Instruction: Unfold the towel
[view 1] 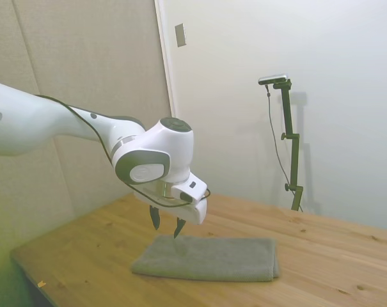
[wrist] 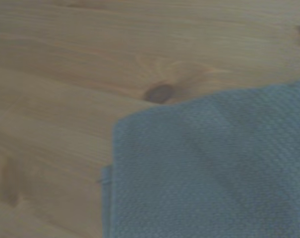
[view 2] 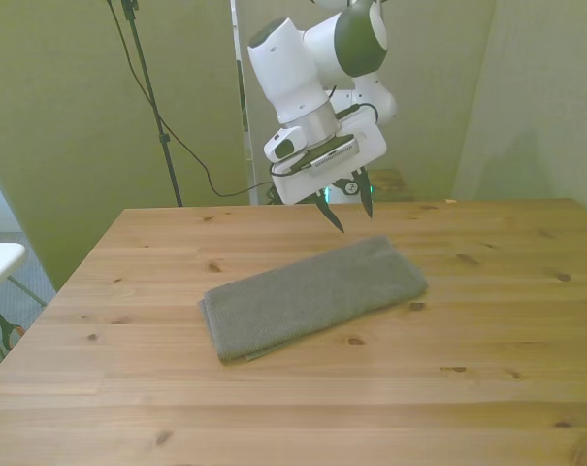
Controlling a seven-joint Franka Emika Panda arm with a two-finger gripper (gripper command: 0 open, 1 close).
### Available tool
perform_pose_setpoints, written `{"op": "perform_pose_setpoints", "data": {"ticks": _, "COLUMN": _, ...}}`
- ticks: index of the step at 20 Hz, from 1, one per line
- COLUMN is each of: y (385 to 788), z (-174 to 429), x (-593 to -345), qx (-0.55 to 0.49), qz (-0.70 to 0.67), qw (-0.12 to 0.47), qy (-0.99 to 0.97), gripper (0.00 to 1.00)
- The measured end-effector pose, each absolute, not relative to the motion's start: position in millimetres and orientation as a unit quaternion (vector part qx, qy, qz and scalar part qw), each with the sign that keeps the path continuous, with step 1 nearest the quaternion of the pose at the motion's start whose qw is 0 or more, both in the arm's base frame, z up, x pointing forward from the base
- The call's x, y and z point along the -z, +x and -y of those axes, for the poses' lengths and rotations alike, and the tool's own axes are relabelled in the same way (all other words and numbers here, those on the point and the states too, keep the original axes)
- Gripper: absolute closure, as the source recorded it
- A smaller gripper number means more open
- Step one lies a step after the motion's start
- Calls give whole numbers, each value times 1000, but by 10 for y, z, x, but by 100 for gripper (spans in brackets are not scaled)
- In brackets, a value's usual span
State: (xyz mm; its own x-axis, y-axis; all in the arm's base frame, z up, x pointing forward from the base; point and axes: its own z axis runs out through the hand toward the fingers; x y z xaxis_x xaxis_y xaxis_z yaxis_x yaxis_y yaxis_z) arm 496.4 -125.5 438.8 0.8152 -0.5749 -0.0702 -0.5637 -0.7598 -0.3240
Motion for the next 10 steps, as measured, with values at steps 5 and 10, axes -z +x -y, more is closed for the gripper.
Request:
{"op": "perform_pose_setpoints", "data": {"ticks": 5, "y": 4653, "z": 1015, "x": -4649, "qx": 35, "qz": -387, "qw": 86, "qy": -917, "gripper": 0}}
{"op": "perform_pose_setpoints", "data": {"ticks": 10, "y": 3986, "z": 438, "x": -4880, "qx": 56, "qz": -442, "qw": 39, "qy": -894, "gripper": 0}}
